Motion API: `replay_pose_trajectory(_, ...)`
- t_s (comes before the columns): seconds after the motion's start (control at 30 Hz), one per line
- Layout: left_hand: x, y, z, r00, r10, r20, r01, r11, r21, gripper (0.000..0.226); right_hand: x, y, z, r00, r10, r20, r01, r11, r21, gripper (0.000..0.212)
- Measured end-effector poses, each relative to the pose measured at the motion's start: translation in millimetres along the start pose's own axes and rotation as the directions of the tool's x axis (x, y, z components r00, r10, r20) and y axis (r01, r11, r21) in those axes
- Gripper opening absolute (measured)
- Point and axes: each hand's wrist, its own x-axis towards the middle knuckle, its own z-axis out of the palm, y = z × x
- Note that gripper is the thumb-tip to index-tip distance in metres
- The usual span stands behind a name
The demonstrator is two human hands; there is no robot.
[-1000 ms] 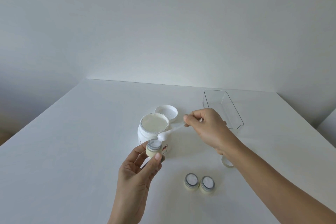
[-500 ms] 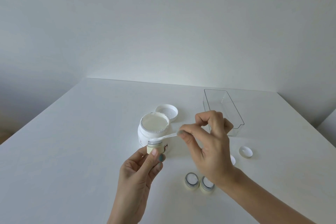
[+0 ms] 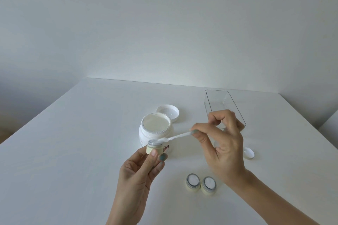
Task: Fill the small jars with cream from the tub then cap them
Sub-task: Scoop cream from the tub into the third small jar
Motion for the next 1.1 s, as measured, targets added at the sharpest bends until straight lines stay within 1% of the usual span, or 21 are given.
replay_pose_trajectory(0.03,0,1,0,1.0,0.007,-0.006,-0.007,1.0,0.003,0.047,1,0,0,0.998,0.059,0.001,-0.059,0.998,0.017,0.018)
replay_pose_trajectory(0.07,-1,1,-1,1.0,0.011,-0.006,-0.011,1.0,0.001,0.044,1,1,0,0.992,0.125,0.015,-0.125,0.991,0.043,0.021)
replay_pose_trajectory(0.1,0,2,-2,1.0,0.013,0.0,-0.013,1.0,-0.006,0.035,2,1,0,0.98,0.195,0.041,-0.198,0.977,0.08,0.023)
replay_pose_trajectory(0.17,-1,1,-3,1.0,0.017,0.025,-0.017,1.0,0.0,0.029,4,0,0,0.939,0.323,0.114,-0.339,0.925,0.172,0.023)
replay_pose_trajectory(0.23,-1,-1,-4,0.999,0.026,0.04,-0.026,1.0,0.008,0.03,5,2,1,0.887,0.423,0.186,-0.457,0.863,0.216,0.022)
replay_pose_trajectory(0.33,-2,-1,-3,0.998,0.046,0.05,-0.047,0.999,0.027,0.035,6,5,5,0.783,0.548,0.296,-0.613,0.761,0.213,0.025)
replay_pose_trajectory(0.43,-1,-3,-4,0.996,0.064,0.056,-0.066,0.997,0.036,0.038,5,6,9,0.679,0.618,0.396,-0.723,0.657,0.215,0.031)
replay_pose_trajectory(0.5,-1,-4,-5,0.996,0.078,0.053,-0.08,0.996,0.041,0.04,5,7,12,0.63,0.647,0.43,-0.766,0.608,0.208,0.031)
replay_pose_trajectory(0.6,-1,-5,-5,0.994,0.107,0.031,-0.108,0.993,0.053,0.038,12,13,20,0.59,0.696,0.409,-0.797,0.582,0.16,0.032)
replay_pose_trajectory(0.77,-1,-6,-6,0.995,0.098,0.005,-0.098,0.994,0.05,0.037,31,22,43,0.617,0.717,0.324,-0.733,0.674,-0.092,0.037)
replay_pose_trajectory(0.9,-2,-5,-4,0.995,0.098,0.003,-0.098,0.994,0.057,0.038,40,22,56,0.653,0.663,0.367,-0.602,0.748,-0.28,0.042)
replay_pose_trajectory(0.97,-2,-4,-5,0.995,0.102,0.001,-0.102,0.993,0.055,0.037,45,24,54,0.669,0.645,0.371,-0.547,0.764,-0.342,0.044)
replay_pose_trajectory(1.03,-2,-3,-6,0.994,0.106,0.001,-0.105,0.993,0.055,0.036,52,28,49,0.657,0.654,0.376,-0.544,0.756,-0.364,0.043)
replay_pose_trajectory(1.1,-2,-2,-7,0.994,0.108,-0.003,-0.107,0.993,0.057,0.037,58,33,43,0.625,0.675,0.391,-0.559,0.737,-0.378,0.036)
